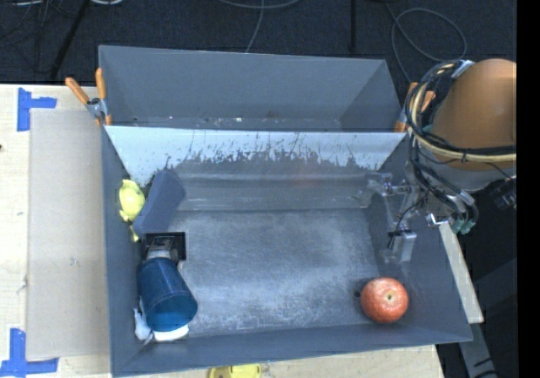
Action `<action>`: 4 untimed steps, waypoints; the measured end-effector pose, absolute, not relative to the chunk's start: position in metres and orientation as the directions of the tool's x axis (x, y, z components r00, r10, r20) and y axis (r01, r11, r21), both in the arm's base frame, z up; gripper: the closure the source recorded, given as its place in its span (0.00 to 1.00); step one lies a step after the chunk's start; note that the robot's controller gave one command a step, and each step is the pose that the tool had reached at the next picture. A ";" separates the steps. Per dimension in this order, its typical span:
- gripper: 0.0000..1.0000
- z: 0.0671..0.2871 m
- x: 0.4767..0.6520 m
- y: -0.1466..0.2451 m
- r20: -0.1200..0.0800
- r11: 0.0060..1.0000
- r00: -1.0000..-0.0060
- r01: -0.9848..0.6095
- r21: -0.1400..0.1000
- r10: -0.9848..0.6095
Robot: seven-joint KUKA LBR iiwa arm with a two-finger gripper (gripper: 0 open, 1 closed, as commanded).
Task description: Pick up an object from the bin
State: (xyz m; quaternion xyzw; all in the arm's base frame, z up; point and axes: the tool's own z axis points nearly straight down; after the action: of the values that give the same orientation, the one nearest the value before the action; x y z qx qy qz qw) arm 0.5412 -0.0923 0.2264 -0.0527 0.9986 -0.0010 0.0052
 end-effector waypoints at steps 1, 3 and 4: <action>0.00 0.157 0.524 -0.109 -0.003 0.988 -0.988 -0.157 0.000 -0.157; 0.00 0.126 0.498 -0.118 -0.010 0.936 -0.936 -0.352 -0.005 -0.352; 1.00 0.074 0.510 -0.149 0.003 0.965 -0.965 -0.262 0.003 -0.262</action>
Offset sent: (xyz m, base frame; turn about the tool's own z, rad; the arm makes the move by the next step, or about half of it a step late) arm -0.0497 0.0186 -0.0198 -0.4065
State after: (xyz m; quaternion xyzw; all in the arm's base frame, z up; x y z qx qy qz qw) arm 0.5104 -0.1490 0.0738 -0.1323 0.9912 0.0011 -0.0016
